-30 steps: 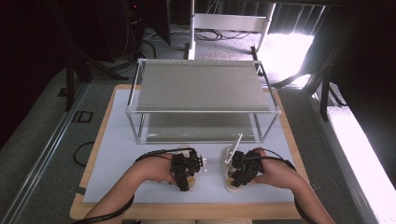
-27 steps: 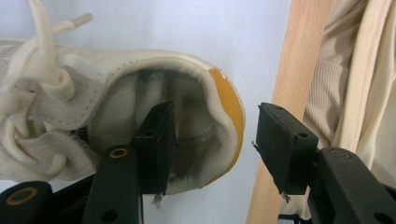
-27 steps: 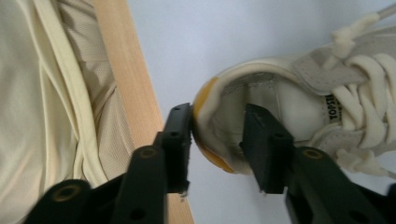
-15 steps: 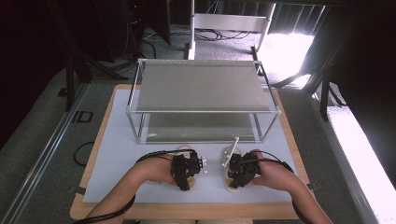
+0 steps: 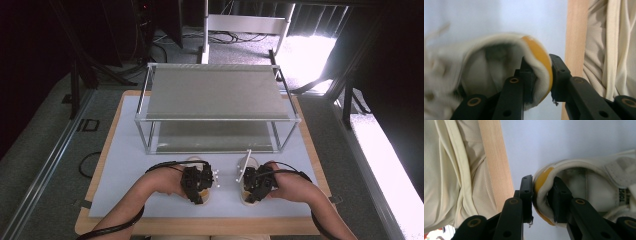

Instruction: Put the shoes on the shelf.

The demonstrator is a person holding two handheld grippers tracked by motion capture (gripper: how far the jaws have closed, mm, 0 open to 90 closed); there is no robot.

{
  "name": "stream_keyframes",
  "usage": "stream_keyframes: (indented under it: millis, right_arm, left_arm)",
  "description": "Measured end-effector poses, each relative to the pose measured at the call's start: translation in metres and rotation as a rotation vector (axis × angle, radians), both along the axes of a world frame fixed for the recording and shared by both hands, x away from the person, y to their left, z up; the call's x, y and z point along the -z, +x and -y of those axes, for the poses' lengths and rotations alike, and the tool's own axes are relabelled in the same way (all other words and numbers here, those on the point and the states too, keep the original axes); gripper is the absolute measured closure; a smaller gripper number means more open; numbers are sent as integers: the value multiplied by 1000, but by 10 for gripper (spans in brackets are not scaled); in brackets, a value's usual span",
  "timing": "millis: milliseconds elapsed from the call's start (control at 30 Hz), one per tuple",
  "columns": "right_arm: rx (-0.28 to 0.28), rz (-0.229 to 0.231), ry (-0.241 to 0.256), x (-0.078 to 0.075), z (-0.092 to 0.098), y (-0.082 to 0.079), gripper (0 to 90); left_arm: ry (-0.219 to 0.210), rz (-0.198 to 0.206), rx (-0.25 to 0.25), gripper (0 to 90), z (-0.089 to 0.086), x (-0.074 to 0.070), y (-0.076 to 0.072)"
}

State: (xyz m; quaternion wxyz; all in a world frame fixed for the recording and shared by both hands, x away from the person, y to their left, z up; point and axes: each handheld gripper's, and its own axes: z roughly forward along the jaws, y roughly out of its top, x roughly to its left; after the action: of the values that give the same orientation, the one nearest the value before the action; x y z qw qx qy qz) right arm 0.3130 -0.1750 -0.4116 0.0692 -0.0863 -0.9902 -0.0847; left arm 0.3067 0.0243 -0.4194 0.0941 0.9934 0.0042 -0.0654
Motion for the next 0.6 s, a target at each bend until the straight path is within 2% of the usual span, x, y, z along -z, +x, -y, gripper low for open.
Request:
stream_keyframes:
  millis: [100, 167, 267, 300, 400, 433, 467, 500, 600]
  right_arm:
    - [-22, 4, 9, -1, -2, -1, 749]
    - [-32, 12, 6, -2, -1, -1, 749]
    - [-25, 22, 8, -3, -1, 3, 750]
    - [-21, 25, 0, -3, -1, 4, 750]
    - [-23, 43, -4, -4, -1, 9, 750]
    - [-19, 44, -2, -5, -1, 10, 750]
    - [-17, 45, 4, -7, -1, 12, 750]
    - [-16, 46, 11, -8, -1, 13, 749]
    - [-16, 56, 24, -12, -1, 16, 749]
  left_arm:
    - [11, -6, 34, 781, 3, -1, -4]
    - [23, 8, 58, 789, 4, -1, -8]
    - [26, 14, 94, 788, 7, -2, -10]
    - [22, 3, 106, 790, 8, -3, -11]
    - [25, 14, 122, 789, 11, -4, -12]
    - [21, 15, 114, 789, 12, -4, -12]
    - [23, 29, 121, 789, 13, -5, -12]
    - [18, 24, 135, 789, 13, -6, -11]
    - [10, 23, 133, 788, 14, -8, -7]
